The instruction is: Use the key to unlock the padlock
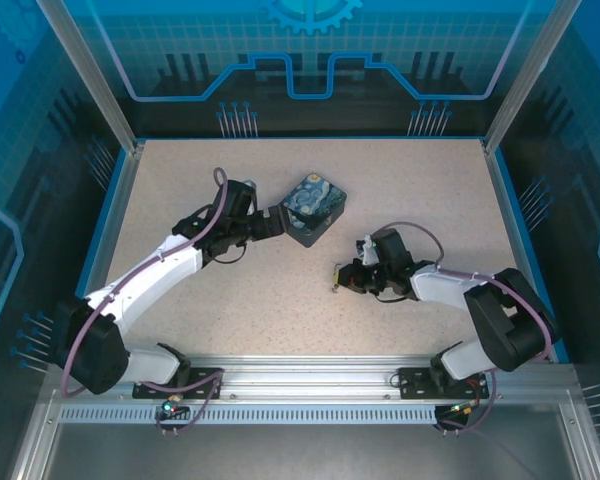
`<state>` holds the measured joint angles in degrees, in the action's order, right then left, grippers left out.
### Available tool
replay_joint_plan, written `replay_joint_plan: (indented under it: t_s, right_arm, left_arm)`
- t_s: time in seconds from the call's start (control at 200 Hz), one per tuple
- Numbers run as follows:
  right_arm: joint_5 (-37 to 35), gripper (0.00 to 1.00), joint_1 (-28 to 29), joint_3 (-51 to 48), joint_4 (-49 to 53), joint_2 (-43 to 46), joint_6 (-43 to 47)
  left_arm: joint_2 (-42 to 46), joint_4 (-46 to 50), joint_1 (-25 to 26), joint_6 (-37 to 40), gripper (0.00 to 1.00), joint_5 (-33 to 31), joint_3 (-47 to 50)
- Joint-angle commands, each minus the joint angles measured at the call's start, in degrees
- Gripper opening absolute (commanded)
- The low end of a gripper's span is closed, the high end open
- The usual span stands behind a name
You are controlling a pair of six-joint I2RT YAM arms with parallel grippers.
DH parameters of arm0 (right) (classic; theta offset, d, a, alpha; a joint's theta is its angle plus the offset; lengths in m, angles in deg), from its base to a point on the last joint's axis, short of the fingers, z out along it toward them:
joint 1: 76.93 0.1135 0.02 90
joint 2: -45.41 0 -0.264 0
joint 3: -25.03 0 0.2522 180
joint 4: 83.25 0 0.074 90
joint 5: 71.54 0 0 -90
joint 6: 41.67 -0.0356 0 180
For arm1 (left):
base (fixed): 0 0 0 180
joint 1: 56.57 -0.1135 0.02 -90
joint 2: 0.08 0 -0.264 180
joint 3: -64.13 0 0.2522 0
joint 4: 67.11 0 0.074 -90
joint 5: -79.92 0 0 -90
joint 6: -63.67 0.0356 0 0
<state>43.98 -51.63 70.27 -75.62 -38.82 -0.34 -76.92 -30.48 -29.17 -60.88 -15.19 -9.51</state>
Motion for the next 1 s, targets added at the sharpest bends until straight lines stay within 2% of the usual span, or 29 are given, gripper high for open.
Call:
replay_joint_plan:
  t_s: [0.0, 0.11, 0.175, 0.405, 0.465, 0.49, 0.51, 0.655, 0.825, 0.99]
  right_arm:
    - [-0.34, 0.08, -3.97, -0.17, 3.32, -0.43, 3.15]
    - [-1.17, 0.42, -9.01, -1.22, 6.97, 1.73, 4.29]
    - [-1.36, 0.54, -11.55, -2.35, 8.64, 4.24, 4.42]
    - [-4.13, 0.79, -17.40, -3.85, 18.99, 18.38, 6.84]
    - [-5.05, 0.90, -18.89, -3.07, 22.29, 22.27, 7.73]
    - [-5.36, 0.91, -19.44, -2.78, 23.32, 23.34, 8.10]
    - [-5.73, 0.97, -19.99, -2.24, 24.50, 24.57, 8.57]
    - [-8.23, 1.00, -23.09, 1.92, 30.03, 29.20, 11.80]
    - [-11.37, 1.00, -25.94, 7.46, 32.77, 28.33, 14.25]
    - [-24.60, 1.00, -26.23, 11.14, 32.48, 25.97, 12.36]
  left_arm:
    - [2.32, 1.74, 0.26, -0.79, 0.99, 0.14, 1.16]
    - [3.38, 1.89, 0.29, -0.81, 0.99, -0.10, 1.68]
    - [3.87, 2.04, 0.26, -0.62, 0.99, -0.32, 1.78]
    - [4.66, 2.01, 0.28, 0.26, 0.99, -0.88, 1.93]
    - [4.81, 1.58, 0.26, 0.59, 0.99, -1.07, 2.12]
    - [4.93, 1.59, 0.28, 0.70, 0.99, -1.33, 2.13]
    - [5.01, 1.56, 0.27, 0.78, 0.99, -1.68, 2.13]
    - [6.39, 1.14, 0.23, 2.05, 0.99, -6.21, 2.76]
    - [8.80, -1.84, 0.13, 5.81, 0.99, -14.62, 4.74]
    - [10.55, -11.17, 0.11, 14.83, 0.99, -24.05, 9.81]
